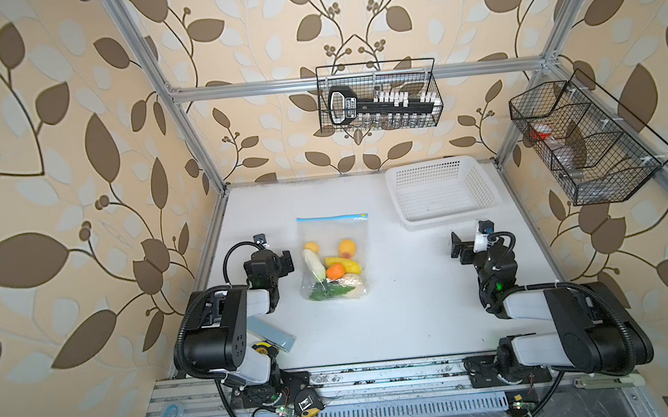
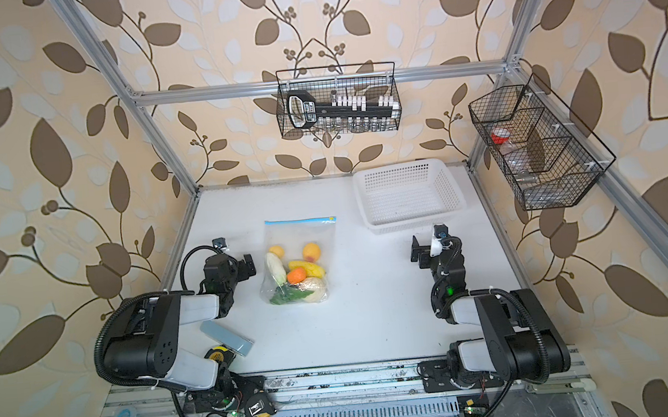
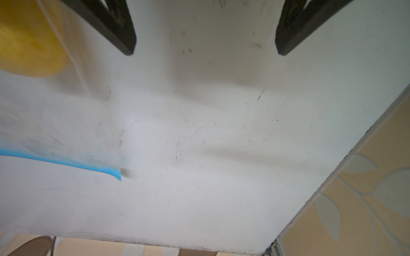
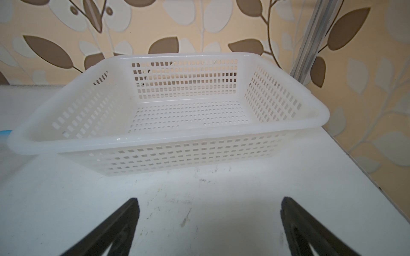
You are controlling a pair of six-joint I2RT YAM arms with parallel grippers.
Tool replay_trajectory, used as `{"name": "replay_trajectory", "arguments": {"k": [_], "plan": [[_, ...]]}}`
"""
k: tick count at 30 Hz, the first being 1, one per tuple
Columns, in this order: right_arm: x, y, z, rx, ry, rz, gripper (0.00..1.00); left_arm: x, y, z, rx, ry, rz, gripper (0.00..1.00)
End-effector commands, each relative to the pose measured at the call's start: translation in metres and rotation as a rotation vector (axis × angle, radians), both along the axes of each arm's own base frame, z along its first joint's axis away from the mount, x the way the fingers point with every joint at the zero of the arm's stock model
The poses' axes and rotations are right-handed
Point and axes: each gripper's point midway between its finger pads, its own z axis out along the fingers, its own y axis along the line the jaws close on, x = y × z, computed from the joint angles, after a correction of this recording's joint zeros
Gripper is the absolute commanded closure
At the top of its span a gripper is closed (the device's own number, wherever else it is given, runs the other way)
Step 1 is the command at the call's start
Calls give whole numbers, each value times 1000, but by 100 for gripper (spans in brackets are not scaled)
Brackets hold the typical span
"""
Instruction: Place the food in the zip-top bag and seal the zipper
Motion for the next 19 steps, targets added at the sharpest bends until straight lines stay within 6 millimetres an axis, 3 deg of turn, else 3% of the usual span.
{"name": "replay_trajectory", "arguments": {"k": [1, 5, 19], "plan": [[1, 2, 5, -2, -19, 18, 0, 12, 3, 13, -12, -40, 3, 1], [9, 7, 1, 1, 12, 61, 0, 12, 2, 12, -12, -38, -1, 1], [7, 6, 1, 14, 8, 67, 0, 7, 2, 19, -10, -71, -4, 1]]}}
